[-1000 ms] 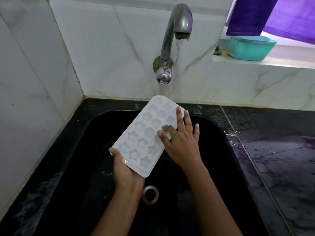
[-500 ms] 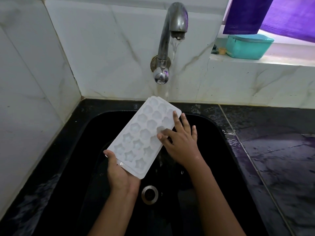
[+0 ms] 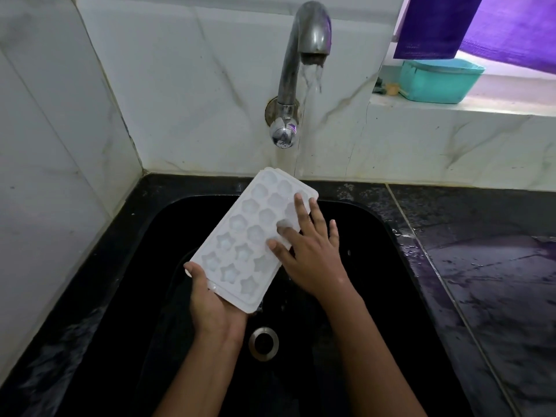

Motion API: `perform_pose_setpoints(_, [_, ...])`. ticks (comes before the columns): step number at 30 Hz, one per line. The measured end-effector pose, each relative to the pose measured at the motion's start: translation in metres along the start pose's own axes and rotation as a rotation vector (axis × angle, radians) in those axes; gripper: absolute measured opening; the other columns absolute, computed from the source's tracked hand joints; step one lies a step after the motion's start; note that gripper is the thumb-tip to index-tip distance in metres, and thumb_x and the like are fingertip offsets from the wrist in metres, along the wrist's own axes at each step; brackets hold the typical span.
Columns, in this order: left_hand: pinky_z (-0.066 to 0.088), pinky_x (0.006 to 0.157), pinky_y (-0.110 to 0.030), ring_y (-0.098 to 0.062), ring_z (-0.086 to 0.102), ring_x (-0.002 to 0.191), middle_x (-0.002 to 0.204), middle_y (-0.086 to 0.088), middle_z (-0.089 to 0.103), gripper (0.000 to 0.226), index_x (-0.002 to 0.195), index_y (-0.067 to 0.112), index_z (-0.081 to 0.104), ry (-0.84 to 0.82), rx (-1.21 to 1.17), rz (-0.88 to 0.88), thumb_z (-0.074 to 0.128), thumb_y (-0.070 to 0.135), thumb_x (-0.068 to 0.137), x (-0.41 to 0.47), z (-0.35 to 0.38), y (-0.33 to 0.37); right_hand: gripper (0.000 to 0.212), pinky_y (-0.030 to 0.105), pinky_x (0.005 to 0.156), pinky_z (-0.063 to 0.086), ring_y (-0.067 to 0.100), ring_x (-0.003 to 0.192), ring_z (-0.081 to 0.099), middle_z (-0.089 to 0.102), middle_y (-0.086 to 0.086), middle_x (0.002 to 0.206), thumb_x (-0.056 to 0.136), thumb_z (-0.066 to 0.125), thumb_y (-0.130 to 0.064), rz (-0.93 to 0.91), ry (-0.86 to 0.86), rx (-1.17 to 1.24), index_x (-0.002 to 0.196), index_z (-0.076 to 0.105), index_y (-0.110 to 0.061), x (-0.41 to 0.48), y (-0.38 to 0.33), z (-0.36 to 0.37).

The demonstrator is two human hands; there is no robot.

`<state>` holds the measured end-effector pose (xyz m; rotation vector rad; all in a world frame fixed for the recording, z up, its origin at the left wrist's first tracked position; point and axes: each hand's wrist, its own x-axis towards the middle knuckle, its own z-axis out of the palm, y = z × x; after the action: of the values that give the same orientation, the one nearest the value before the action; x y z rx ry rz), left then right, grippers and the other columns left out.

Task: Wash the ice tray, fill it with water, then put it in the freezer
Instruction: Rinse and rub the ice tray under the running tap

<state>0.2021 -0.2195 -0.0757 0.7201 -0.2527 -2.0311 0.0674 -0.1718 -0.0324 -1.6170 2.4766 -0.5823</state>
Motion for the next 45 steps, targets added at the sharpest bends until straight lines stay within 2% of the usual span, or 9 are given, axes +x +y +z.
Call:
perform_pose_setpoints(7, [0.052,0.081,-0.048,-0.031,0.067,0.104,0.117,-0.011,0.069,0.064,0.125,0.017,0.058,0.018,0.032,-0.02,0.034,0.065,0.09,-0.003,0.004,-0.004,0.041,0.049,0.113,-0.01,0.013,0.142,-0.023,-0.015,-0.006,0.158,0.095,0.033,-0.055,0.045,0.065,-0.02,0.118,0.056,-0.031,0.0,0.004,0.003])
perform_pose_setpoints(12, [0.049,0.091,-0.049,-0.029,0.066,0.106,0.116,-0.009,0.069,0.061,0.123,0.018,0.06,0.008,0.009,-0.006,0.034,0.063,0.092,-0.003,0.002,0.001,0.042,0.048,0.115,-0.01,0.012,0.142,-0.022,-0.009,-0.009,0.158,0.096,0.032,-0.054,0.047,0.051,0.043,0.103,0.066,-0.03,0.001,0.013,-0.003])
perform_pose_setpoints(17, [0.05,0.089,-0.048,-0.029,0.067,0.105,0.116,-0.01,0.069,0.062,0.124,0.017,0.059,0.011,0.037,0.005,0.033,0.063,0.093,-0.003,0.003,-0.001,0.042,0.049,0.113,-0.01,0.012,0.142,-0.023,-0.014,-0.007,0.158,0.095,0.032,-0.055,0.01,0.019,-0.016,0.121,0.054,-0.03,0.001,0.005,0.001])
perform_pose_setpoints(24, [0.048,0.093,-0.051,-0.032,0.065,0.107,0.119,-0.01,0.068,0.069,0.126,0.02,0.058,0.014,0.099,-0.063,0.034,0.071,0.087,-0.002,0.002,-0.001,0.035,0.049,0.113,-0.011,0.013,0.143,-0.021,-0.01,-0.006,0.159,0.094,0.039,-0.052,0.053,-0.002,-0.046,0.114,0.058,-0.032,-0.003,0.017,-0.011])
perform_pose_setpoints(29, [0.052,0.088,-0.048,-0.032,0.069,0.098,0.108,-0.012,0.072,0.073,0.117,0.017,0.062,0.113,0.199,-0.133,0.034,0.075,0.083,0.0,0.001,0.002,0.074,0.045,0.114,-0.011,0.006,0.139,-0.027,-0.02,-0.017,0.151,0.075,0.03,-0.077,-0.116,-0.028,-0.053,0.128,0.047,-0.029,-0.025,0.032,0.003])
perform_pose_setpoints(32, [0.057,0.068,-0.039,-0.028,0.072,0.09,0.105,-0.012,0.073,0.062,0.118,0.015,0.06,0.107,0.26,-0.14,0.035,0.064,0.09,-0.003,0.005,-0.002,0.09,0.044,0.117,-0.004,0.004,0.141,-0.02,-0.014,-0.017,0.154,0.066,0.027,-0.088,-0.128,0.009,0.033,0.126,0.047,-0.024,-0.037,0.044,0.006])
perform_pose_setpoints(38, [0.058,0.068,-0.038,-0.026,0.068,0.102,0.117,-0.009,0.069,0.05,0.131,0.019,0.052,-0.089,0.243,-0.096,0.047,0.044,0.089,-0.008,0.009,-0.007,0.028,0.056,0.101,0.038,0.018,0.14,0.027,0.038,-0.003,0.147,0.081,0.054,-0.041,-0.182,0.322,0.1,0.102,0.054,-0.023,-0.045,0.061,0.018])
perform_pose_setpoints(43, [0.058,0.078,-0.044,-0.03,0.065,0.109,0.122,-0.01,0.066,0.052,0.134,0.02,0.05,-0.148,0.211,-0.17,0.051,0.043,0.087,-0.01,0.008,-0.011,0.024,0.057,0.099,0.041,0.016,0.14,0.023,0.044,0.003,0.143,0.075,0.075,-0.017,-0.115,0.411,0.119,0.096,0.064,-0.015,-0.046,0.066,0.028])
perform_pose_setpoints(45, [0.057,0.077,-0.05,-0.031,0.067,0.103,0.117,-0.008,0.069,0.039,0.127,0.027,0.055,-0.117,0.226,-0.153,0.049,0.04,0.09,-0.008,0.007,-0.012,0.029,0.055,0.098,0.043,0.018,0.139,0.029,0.047,0.003,0.142,0.079,0.067,-0.036,-0.12,0.395,0.049,0.1,0.064,-0.016,-0.046,0.064,0.024])
